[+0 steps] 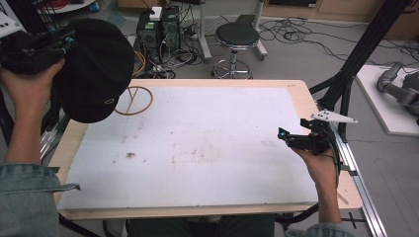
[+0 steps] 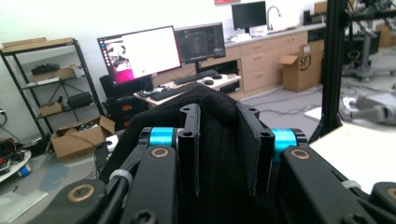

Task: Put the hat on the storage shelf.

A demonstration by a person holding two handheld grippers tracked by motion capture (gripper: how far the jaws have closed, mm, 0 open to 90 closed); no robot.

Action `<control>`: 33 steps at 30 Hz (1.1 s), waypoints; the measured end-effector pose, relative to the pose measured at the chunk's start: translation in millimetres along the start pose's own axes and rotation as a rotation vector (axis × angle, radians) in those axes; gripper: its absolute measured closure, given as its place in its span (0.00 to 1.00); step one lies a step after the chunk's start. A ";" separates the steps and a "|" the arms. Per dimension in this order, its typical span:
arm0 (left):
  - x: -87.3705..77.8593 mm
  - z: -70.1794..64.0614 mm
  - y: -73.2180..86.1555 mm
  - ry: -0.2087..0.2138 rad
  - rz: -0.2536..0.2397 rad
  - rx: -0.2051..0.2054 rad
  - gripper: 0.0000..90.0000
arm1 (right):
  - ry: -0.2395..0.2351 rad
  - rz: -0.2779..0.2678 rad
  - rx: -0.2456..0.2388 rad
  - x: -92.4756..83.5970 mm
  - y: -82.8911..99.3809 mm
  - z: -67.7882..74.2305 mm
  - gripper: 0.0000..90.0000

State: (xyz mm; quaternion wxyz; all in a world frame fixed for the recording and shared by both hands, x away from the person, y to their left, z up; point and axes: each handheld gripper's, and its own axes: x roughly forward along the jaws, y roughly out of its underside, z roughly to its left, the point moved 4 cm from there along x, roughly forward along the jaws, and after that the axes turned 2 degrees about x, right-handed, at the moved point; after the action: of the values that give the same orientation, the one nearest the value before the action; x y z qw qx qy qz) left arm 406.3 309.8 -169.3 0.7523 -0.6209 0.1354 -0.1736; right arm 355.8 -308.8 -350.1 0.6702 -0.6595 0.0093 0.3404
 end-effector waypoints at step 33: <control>88.9 20.8 52.5 -0.071 0.081 -0.123 0.79 | 0.001 0.007 -0.009 -2.3 3.0 2.9 0.06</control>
State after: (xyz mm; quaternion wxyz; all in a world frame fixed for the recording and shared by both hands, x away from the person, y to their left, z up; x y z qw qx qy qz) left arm 500.2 299.0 -215.8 0.7235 -0.6658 0.1439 -0.1121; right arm 351.3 -307.6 -351.3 0.6661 -0.6625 0.0104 0.3426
